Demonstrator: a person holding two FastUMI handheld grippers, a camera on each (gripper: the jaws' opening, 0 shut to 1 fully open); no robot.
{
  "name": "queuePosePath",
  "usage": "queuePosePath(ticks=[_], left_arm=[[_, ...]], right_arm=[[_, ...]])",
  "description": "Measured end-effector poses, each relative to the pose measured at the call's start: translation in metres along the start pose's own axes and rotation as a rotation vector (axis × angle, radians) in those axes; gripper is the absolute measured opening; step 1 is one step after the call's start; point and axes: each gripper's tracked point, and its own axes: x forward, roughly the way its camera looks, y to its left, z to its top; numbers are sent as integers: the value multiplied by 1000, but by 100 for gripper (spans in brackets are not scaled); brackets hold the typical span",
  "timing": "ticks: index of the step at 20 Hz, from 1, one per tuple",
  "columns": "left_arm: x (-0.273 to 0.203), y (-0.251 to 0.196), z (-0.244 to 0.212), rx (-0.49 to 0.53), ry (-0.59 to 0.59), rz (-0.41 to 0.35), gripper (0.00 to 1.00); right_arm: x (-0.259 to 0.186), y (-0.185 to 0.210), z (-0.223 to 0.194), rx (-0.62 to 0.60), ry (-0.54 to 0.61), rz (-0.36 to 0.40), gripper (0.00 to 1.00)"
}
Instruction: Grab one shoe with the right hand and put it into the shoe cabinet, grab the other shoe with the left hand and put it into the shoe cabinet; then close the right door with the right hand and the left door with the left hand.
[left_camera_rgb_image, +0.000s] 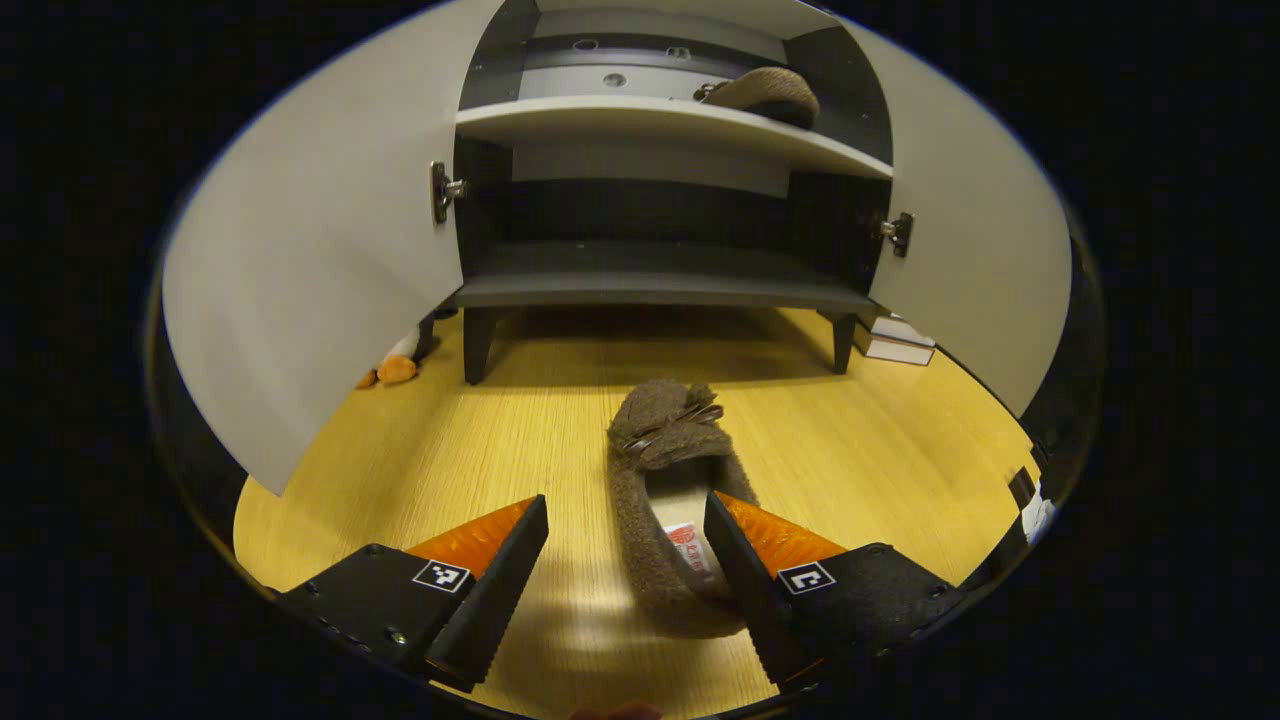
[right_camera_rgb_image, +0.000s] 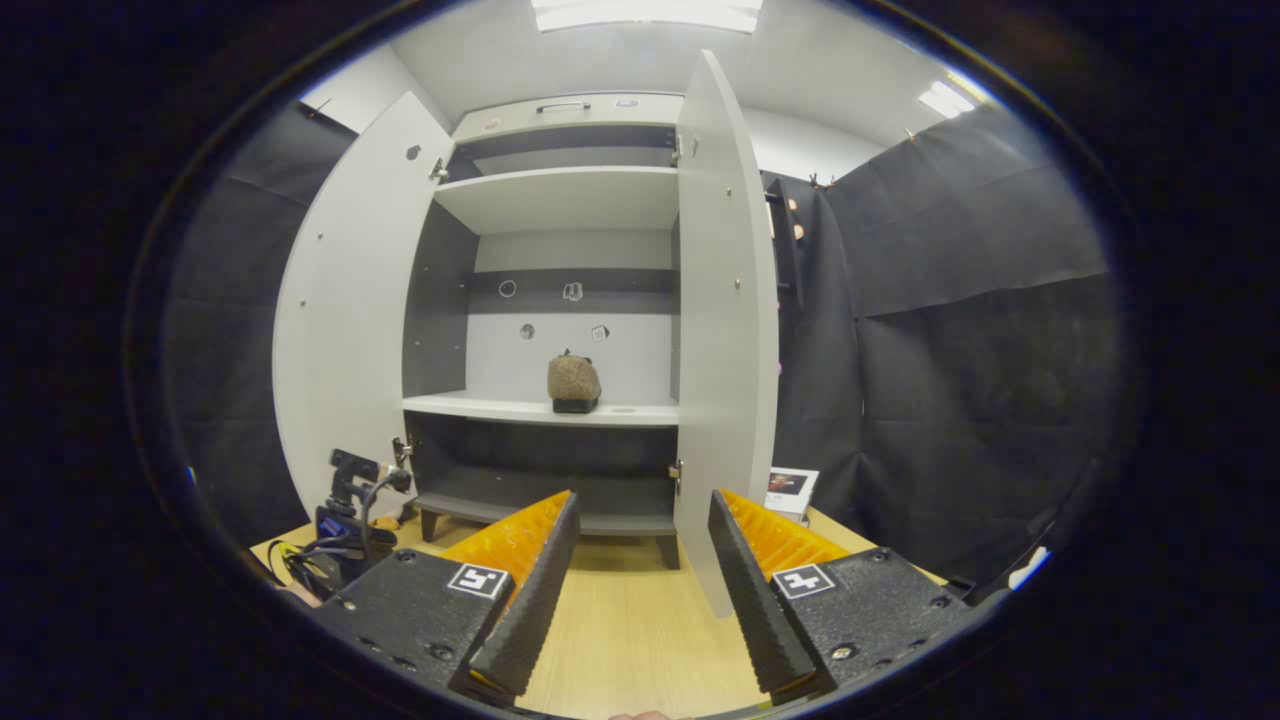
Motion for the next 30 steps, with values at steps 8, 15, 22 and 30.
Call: queuePosePath(ticks=[8,15,22,30], left_arm=[[21,3,0,-169,72,-115,81],[28,7,9,-142,6,-66,22],[-31,9,65,-145,-152,-11,0],[-114,-23,273,-214,-468,-62,0]], right_arm=[[10,-10,-7,7,28,-22,82],[15,-9,-11,-2,40,-22,82],[18,-3,-6,-12,21,-6,82],[16,0,-7,10,23,16,82]])
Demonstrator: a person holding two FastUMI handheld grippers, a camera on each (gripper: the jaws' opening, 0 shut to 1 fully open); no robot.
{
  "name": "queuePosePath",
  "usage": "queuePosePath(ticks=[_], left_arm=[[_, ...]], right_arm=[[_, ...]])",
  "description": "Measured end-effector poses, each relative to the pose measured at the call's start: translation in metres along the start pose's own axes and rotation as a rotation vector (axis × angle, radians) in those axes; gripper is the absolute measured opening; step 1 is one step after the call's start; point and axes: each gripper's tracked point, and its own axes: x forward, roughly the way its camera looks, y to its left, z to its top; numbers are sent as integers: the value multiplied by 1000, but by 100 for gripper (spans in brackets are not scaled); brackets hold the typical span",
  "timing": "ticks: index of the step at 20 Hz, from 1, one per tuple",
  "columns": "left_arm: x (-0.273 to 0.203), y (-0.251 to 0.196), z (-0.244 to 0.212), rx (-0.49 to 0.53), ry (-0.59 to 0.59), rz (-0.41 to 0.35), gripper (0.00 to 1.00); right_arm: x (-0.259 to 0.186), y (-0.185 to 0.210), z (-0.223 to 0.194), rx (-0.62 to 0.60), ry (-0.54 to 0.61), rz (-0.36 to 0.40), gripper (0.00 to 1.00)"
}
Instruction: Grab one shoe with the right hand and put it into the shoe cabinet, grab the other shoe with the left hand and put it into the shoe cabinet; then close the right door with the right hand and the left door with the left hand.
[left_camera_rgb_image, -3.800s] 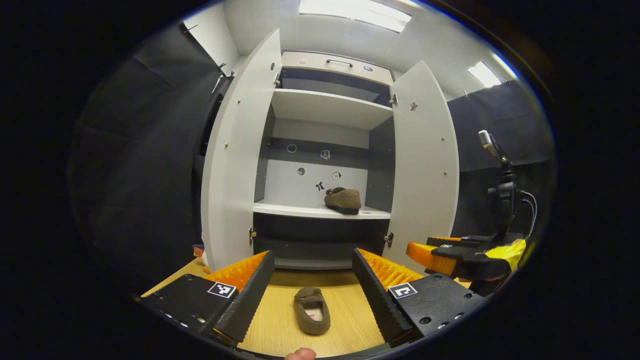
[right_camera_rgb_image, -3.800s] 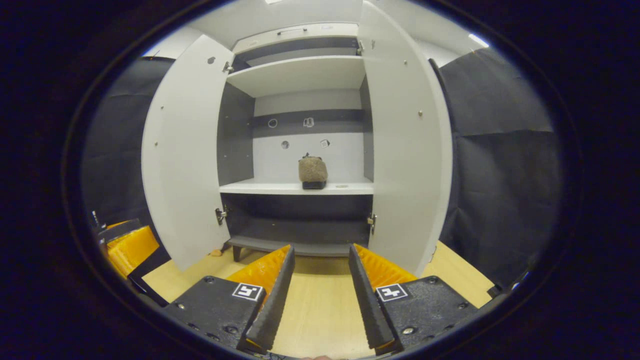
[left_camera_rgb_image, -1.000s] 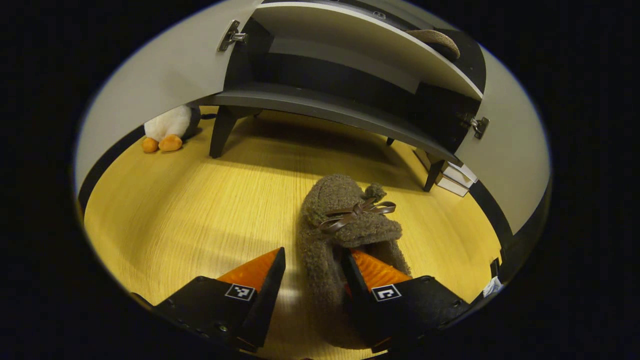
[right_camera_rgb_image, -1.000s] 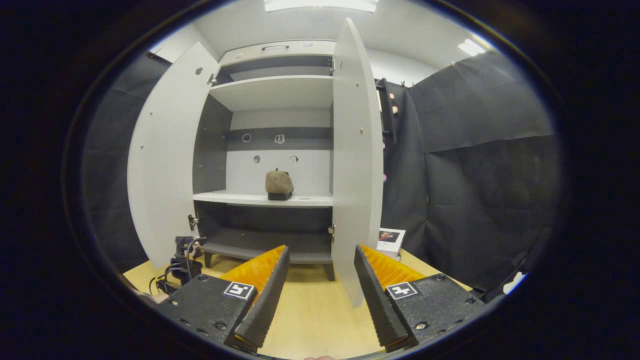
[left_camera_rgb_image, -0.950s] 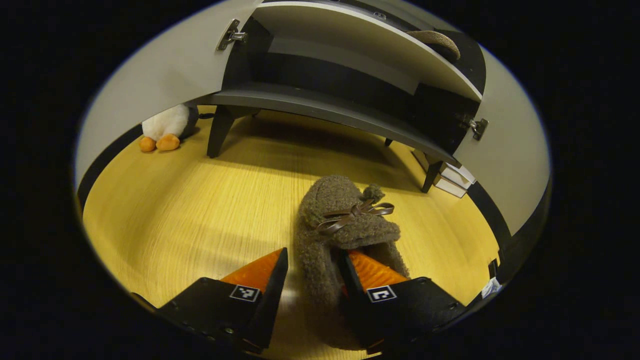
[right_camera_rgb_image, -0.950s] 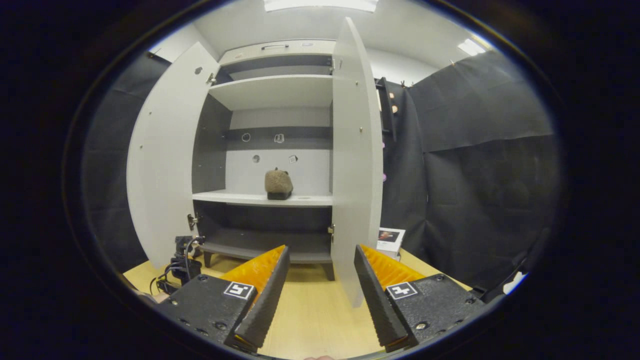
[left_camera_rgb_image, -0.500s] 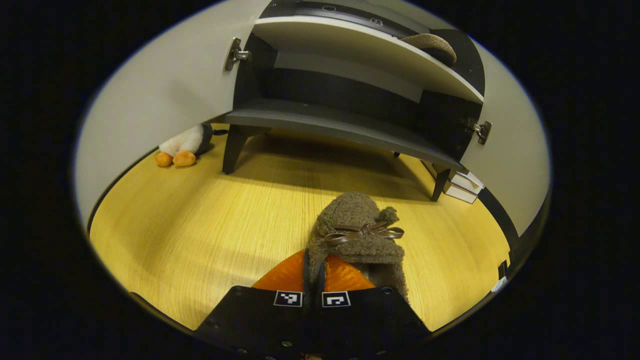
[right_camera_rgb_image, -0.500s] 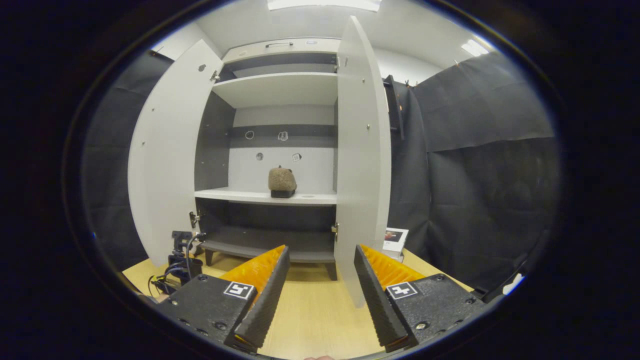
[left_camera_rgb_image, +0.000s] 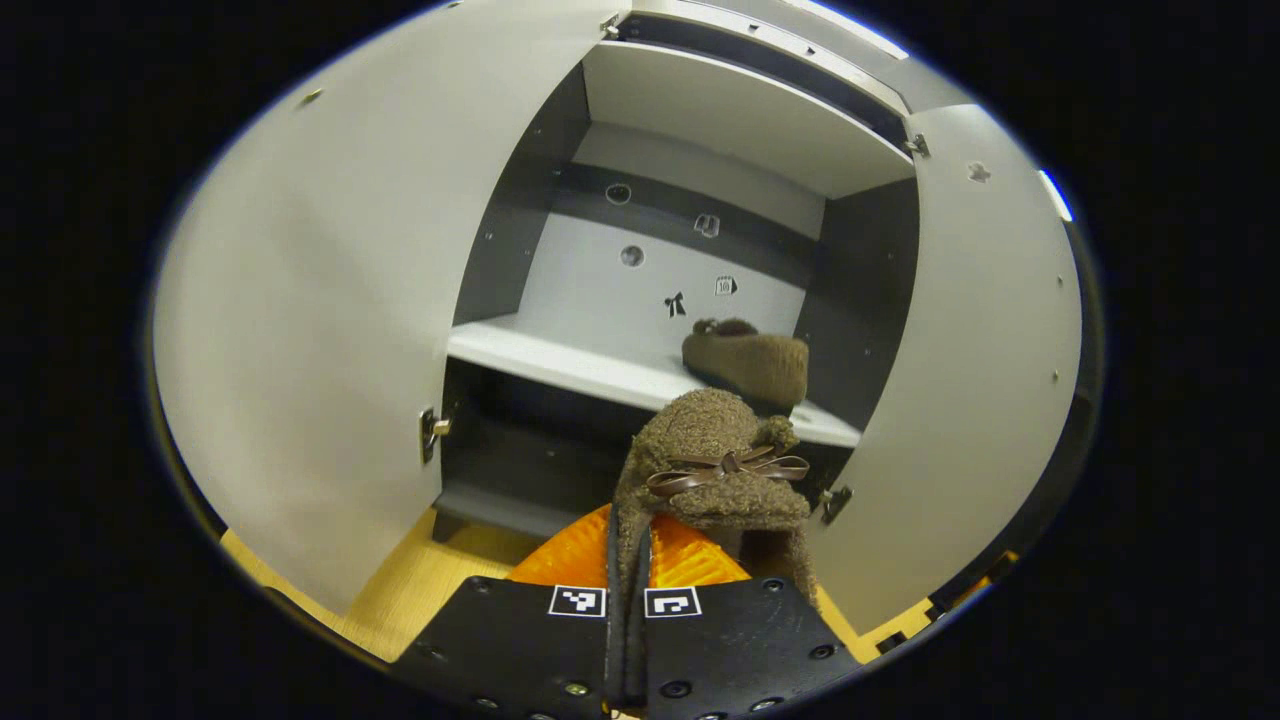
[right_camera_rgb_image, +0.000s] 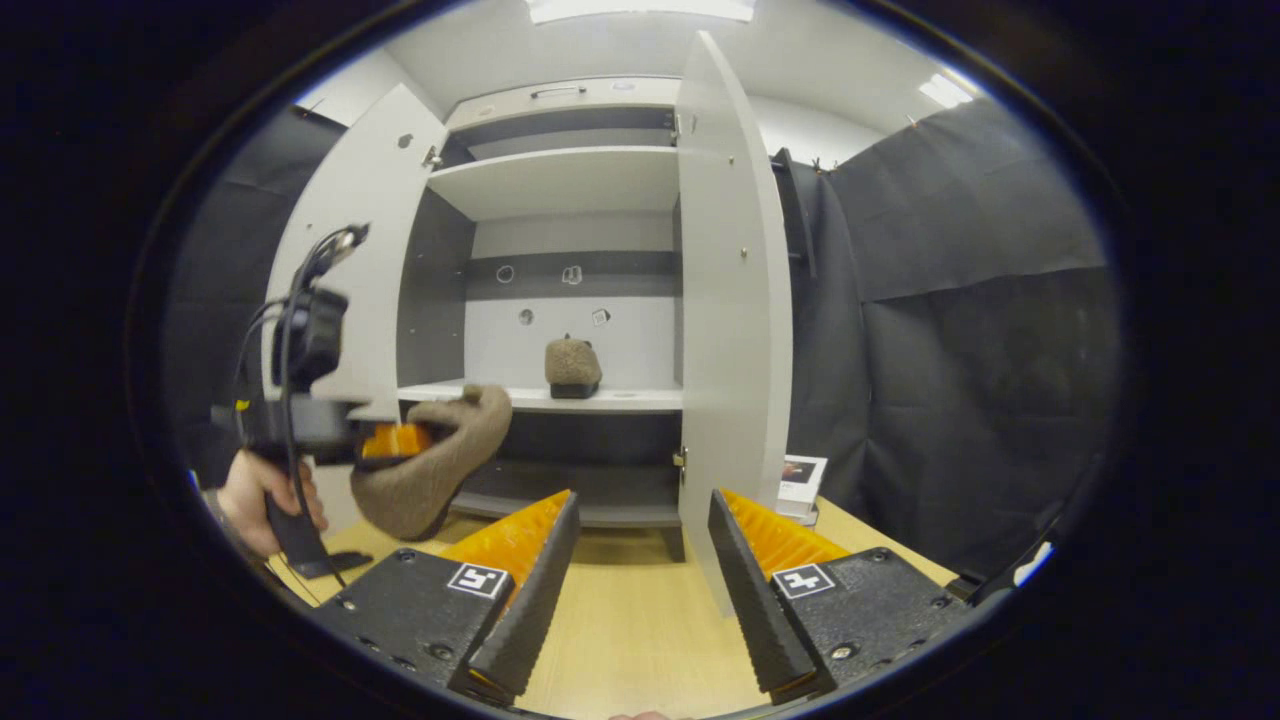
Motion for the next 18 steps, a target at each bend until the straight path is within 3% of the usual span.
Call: queuePosePath(ticks=[4,7,12,16,18], left_arm=[[47,-1,85,-11,-81,41,0],[100,9,117,-7,-50,94,0],[175,31,102,-37,116,187,0],[206,48,80,-58,227,241,0],[209,46,79,-84,250,233,0]], right_arm=[[-5,-11,9,-3,-28,-17,82],[-7,-21,8,6,-23,-40,82],[-7,-39,4,9,3,-71,82],[-5,-51,9,18,-12,-97,82],[-3,-56,8,13,-15,-107,82]])
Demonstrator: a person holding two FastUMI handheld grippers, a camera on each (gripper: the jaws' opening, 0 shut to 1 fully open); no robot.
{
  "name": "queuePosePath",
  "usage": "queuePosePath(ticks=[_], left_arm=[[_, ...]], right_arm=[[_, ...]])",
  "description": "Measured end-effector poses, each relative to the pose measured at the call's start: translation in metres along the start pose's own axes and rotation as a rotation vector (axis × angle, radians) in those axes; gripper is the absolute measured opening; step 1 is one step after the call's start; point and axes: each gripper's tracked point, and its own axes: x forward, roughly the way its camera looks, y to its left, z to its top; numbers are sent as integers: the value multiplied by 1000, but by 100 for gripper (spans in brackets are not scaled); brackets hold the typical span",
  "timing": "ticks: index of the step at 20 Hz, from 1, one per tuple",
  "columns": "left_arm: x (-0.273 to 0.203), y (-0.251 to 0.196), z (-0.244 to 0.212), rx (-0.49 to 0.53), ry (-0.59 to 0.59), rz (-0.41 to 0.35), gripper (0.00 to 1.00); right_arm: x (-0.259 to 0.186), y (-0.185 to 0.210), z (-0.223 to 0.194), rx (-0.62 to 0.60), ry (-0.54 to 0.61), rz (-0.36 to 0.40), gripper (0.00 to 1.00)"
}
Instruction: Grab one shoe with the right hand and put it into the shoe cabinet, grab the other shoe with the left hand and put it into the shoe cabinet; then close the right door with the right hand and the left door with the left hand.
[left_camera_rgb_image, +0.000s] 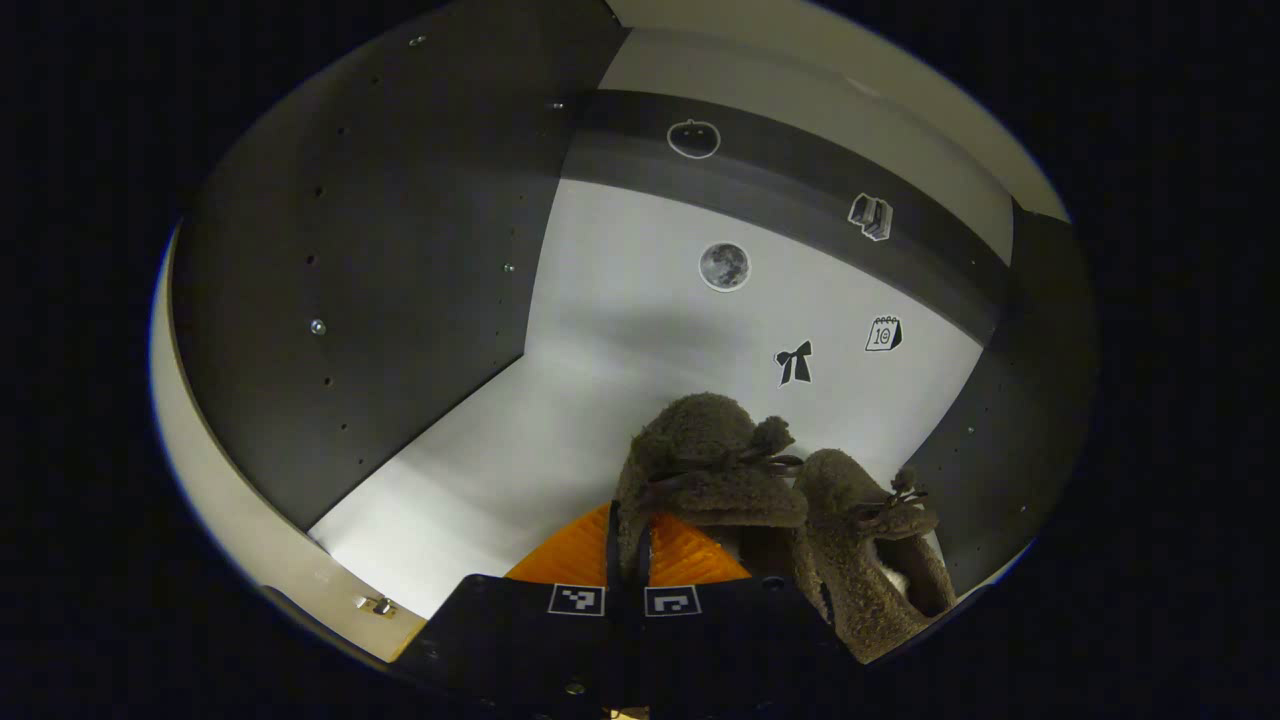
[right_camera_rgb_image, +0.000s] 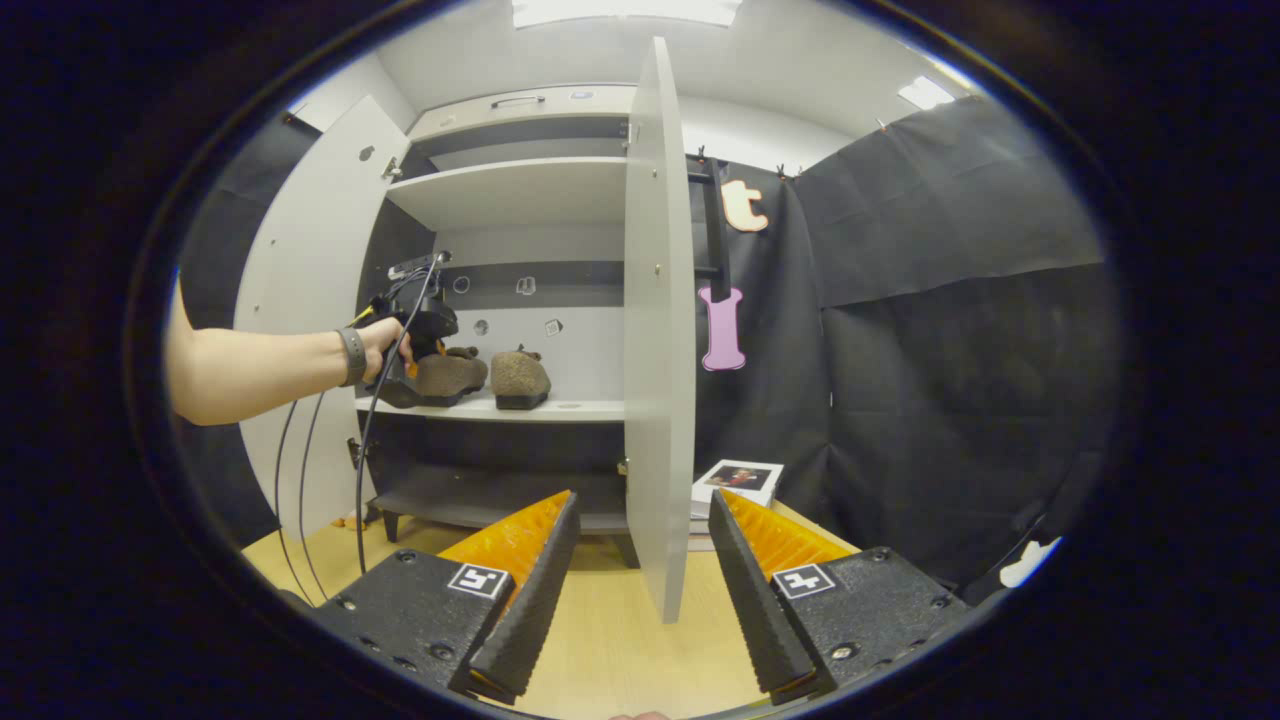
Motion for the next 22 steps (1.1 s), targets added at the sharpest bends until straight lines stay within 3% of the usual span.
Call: queuePosePath(ticks=[4,5,6,9,10,11,14,17,18,19,20,21,22], left_arm=[[2,0,-3,12,45,-15,3],[-1,2,-4,13,54,-9,17],[-4,4,-5,11,62,-7,5],[-18,1,5,13,45,-38,21],[-24,0,7,14,38,-48,12],[-33,-1,9,20,30,-51,19],[-72,-6,21,50,-52,-95,79],[-133,-18,30,80,-192,-187,80],[-154,-20,29,93,-233,-214,96],[-176,-19,29,112,-274,-232,71],[-194,-19,25,132,-306,-248,100],[-209,-18,20,154,-329,-257,92],[-226,-16,13,174,-354,-261,100]], right_arm=[[4,2,-2,4,1,2,82],[5,4,-2,10,1,9,82],[6,6,-2,12,3,15,82],[6,13,-2,10,-2,33,82],[6,16,-2,10,-4,40,82],[5,18,-2,12,-4,47,82],[2,27,-1,23,-11,72,82],[-2,33,0,15,-14,96,82],[-3,35,1,13,-16,103,82],[-4,37,1,10,-14,112,82],[-4,39,3,9,-14,120,82],[-5,41,5,8,-16,127,82],[-6,42,8,7,-22,133,82]])
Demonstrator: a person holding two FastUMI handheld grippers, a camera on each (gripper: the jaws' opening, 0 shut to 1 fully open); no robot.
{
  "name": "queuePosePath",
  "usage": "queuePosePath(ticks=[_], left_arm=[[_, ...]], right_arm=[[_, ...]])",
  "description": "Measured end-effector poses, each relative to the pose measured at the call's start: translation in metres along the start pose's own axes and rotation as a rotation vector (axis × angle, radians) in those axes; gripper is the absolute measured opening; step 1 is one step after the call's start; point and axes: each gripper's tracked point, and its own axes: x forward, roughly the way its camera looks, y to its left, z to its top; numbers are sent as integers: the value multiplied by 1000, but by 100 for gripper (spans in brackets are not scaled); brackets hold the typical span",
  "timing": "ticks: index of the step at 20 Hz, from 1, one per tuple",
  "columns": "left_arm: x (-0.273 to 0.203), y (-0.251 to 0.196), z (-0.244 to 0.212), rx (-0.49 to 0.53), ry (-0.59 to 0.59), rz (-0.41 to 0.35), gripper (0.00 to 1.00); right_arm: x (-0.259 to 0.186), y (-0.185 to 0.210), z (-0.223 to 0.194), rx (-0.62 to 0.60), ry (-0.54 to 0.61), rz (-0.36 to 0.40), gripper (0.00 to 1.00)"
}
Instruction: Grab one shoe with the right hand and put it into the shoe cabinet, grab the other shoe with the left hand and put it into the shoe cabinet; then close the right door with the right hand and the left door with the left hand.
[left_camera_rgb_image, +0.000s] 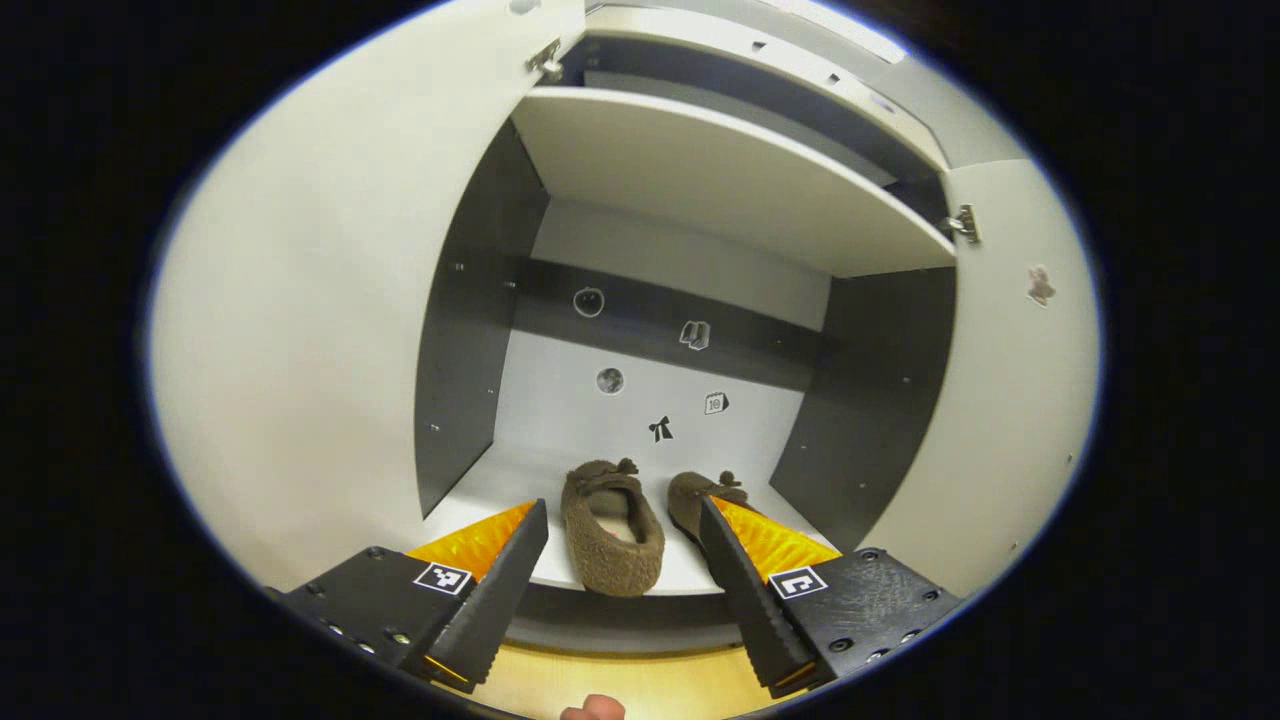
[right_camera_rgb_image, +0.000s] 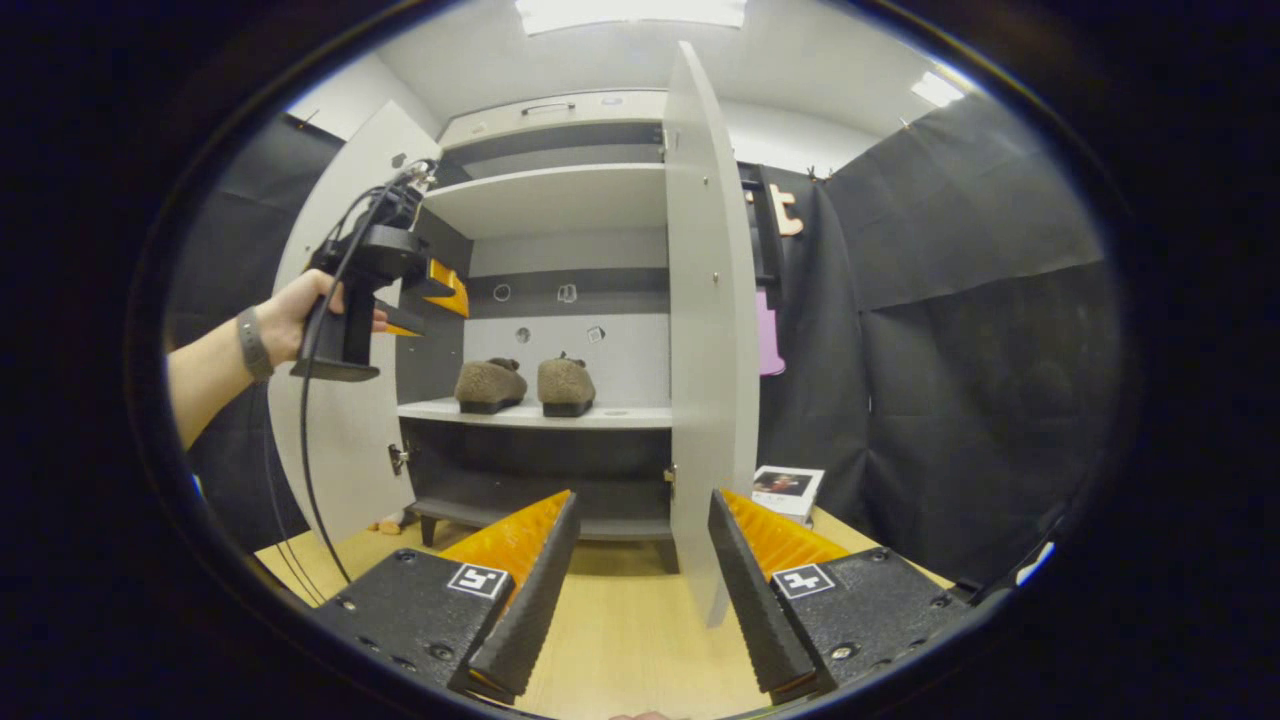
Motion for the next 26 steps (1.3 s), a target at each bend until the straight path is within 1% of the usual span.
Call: queuePosePath(ticks=[1,4,7,9,10,12,13,15,16,17,19,20,23,26], left_arm=[[-17,-3,0,26,-27,-6,92],[-66,-7,-10,103,-100,0,92],[-109,-12,-33,106,-148,-6,93],[-137,-14,-47,151,-187,6,93],[-150,-13,-58,170,-191,17,93],[-174,-15,-88,152,-169,21,93],[-181,-17,-101,131,-160,18,93],[-195,-12,-125,121,-147,45,93],[-200,-10,-132,130,-151,59,93],[-205,-6,-139,144,-158,78,93],[-216,-1,-154,180,-156,122,93],[-220,-1,-165,194,-141,132,93],[-231,-14,-187,192,-103,103,93],[-232,-22,-188,189,-106,75,93]], right_arm=[[-1,1,2,-3,-6,5,82],[-5,6,6,-1,-13,24,82],[-8,9,5,10,-6,46,82],[-12,11,2,19,3,49,82],[-16,13,0,26,8,51,83],[-23,16,-4,29,14,61,83],[-24,17,-5,28,15,67,83],[-29,20,-9,36,16,74,84],[-31,22,-10,44,18,82,86],[-34,25,-13,49,21,87,91],[-40,26,-17,51,27,88,92],[-43,23,-15,51,25,84,93],[-49,4,9,40,-8,45,93],[-51,-16,49,42,-62,20,93]])
